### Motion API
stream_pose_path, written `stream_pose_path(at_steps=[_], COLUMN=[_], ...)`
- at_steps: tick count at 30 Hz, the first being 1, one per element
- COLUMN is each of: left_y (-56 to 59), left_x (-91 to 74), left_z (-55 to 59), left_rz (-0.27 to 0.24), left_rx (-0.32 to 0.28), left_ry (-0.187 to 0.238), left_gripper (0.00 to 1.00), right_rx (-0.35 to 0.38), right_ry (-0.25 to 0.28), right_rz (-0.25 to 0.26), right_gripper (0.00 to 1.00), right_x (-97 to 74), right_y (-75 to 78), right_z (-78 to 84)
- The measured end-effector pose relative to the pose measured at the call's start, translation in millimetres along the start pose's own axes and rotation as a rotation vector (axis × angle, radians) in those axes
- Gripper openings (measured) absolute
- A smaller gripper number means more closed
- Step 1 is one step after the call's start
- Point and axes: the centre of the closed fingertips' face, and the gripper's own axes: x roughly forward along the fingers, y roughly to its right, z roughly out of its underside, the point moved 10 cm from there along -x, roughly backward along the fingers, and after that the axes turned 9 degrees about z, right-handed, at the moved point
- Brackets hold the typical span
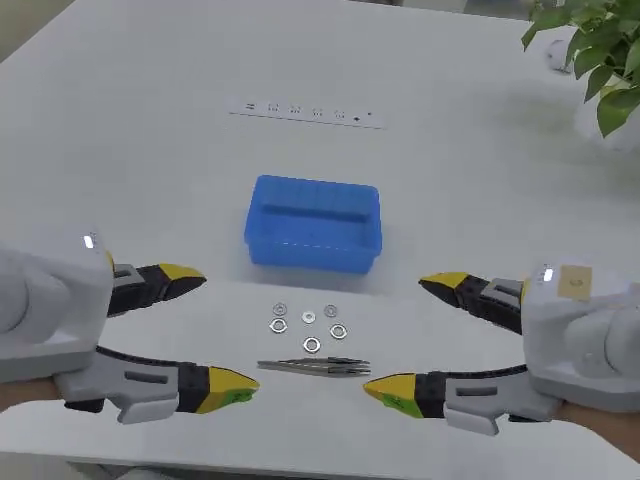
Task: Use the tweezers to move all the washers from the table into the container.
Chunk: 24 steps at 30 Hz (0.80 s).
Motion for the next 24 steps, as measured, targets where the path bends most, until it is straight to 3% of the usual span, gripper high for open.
stream_pose_path(at_steps=[3,8,11,14,18,24], left_y=[-6.1,-15.6,-20.4,-21.2,-19.7,-26.3], left_x=[7.6,23.8,37.0,47.8,59.0,69.7], left_z=[5.5,11.6,16.4,21.4,27.2,30.5], left_rz=[0.008,0.022,0.064,0.102,0.129,0.138], left_rx=[0.015,0.027,0.011,0.037,0.063,0.078], left_ry=[-0.048,-0.085,-0.109,-0.173,-0.221,-0.239], left_gripper=[0.73,0.66,0.62,0.53,0.53,0.48], right_rx=[-0.021,-0.066,-0.098,-0.158,-0.184,-0.210], right_ry=[-0.028,-0.085,-0.129,-0.172,-0.191,-0.240], right_rz=[-0.041,-0.087,-0.133,-0.169,-0.198,-0.232], right_gripper=[0.64,0.56,0.51,0.47,0.42,0.33], right_x=[14.2,38.5,51.1,61.5,72.1,82.2], right_y=[0.1,0.5,-1.9,-4.8,-8.5,-11.8], right_z=[2.9,10.1,14.6,18.1,18.7,21.7])
